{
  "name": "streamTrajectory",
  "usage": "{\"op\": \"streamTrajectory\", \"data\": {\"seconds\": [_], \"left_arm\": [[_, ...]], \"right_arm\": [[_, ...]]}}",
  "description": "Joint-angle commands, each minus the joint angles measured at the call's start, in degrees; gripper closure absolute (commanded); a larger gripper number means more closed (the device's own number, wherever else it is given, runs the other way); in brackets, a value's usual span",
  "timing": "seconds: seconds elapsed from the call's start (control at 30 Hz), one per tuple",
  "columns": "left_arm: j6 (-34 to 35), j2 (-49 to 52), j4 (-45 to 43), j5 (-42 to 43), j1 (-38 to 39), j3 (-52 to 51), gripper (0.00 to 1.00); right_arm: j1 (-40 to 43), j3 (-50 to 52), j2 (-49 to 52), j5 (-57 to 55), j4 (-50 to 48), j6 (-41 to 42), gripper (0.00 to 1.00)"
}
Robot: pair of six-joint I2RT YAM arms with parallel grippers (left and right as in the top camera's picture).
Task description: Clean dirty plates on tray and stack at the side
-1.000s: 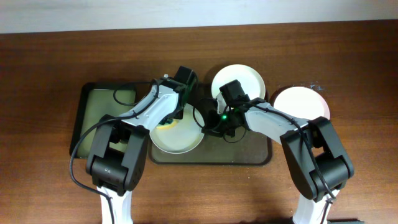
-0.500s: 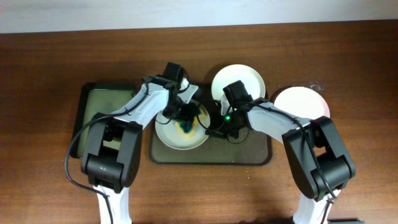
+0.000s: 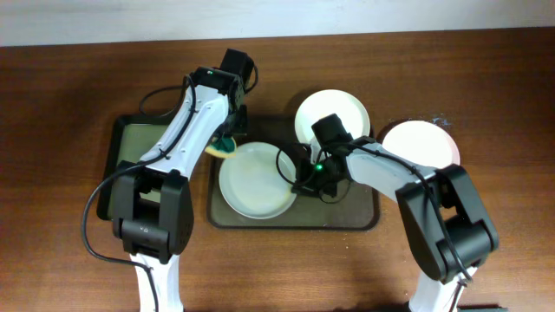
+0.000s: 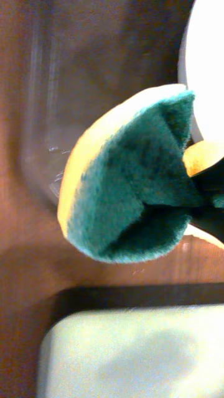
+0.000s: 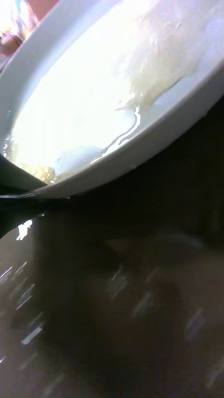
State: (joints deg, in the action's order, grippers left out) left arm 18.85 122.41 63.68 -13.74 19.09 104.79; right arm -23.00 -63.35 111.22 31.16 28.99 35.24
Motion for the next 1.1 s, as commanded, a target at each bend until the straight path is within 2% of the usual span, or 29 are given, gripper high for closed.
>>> {"op": "streamTrajectory", "data": {"seconds": [0.0, 0.07, 0.13, 0.3, 0.53, 0.73, 0.93, 1.07], "left_arm": [[-2.62, 0.37, 2.16, 6.95, 0.24, 0.96, 1.0], [-3.34, 0.37, 2.21, 9.07, 0.24, 0.96, 1.0], [-3.3, 0.37, 1.99, 9.94, 0.22, 0.96, 1.0], [-3.28, 0.37, 1.73, 9.94, 0.24, 0.96, 1.0], [-3.28, 0.37, 1.53, 9.94, 0.24, 0.96, 1.0], [-3.28, 0.37, 1.53, 9.94, 0.24, 0.96, 1.0], [-3.28, 0.37, 1.53, 9.94, 0.24, 0.96, 1.0], [-3.28, 0.37, 1.53, 9.94, 0.24, 0.96, 1.0]], "right_arm": [[-1.49, 1.2, -7.41, -9.97, 5.57, -3.56, 0.96], [-3.08, 1.01, -12.33, -16.17, 9.64, -3.76, 0.96], [-6.45, 0.39, -20.7, -28.28, 15.69, -3.69, 0.96], [-10.91, -2.03, -30.45, -47.65, 23.61, -2.01, 0.96], [-14.84, -7.13, -31.15, -66.88, 28.26, -1.79, 0.96], [-25.94, -7.39, -31.15, -91.12, 28.26, -2.47, 0.96], [-38.1, -7.39, -31.15, -121.44, 28.26, -2.47, 0.96], [-38.86, -7.39, -31.15, -122.42, 27.63, -4.87, 0.96]]}}
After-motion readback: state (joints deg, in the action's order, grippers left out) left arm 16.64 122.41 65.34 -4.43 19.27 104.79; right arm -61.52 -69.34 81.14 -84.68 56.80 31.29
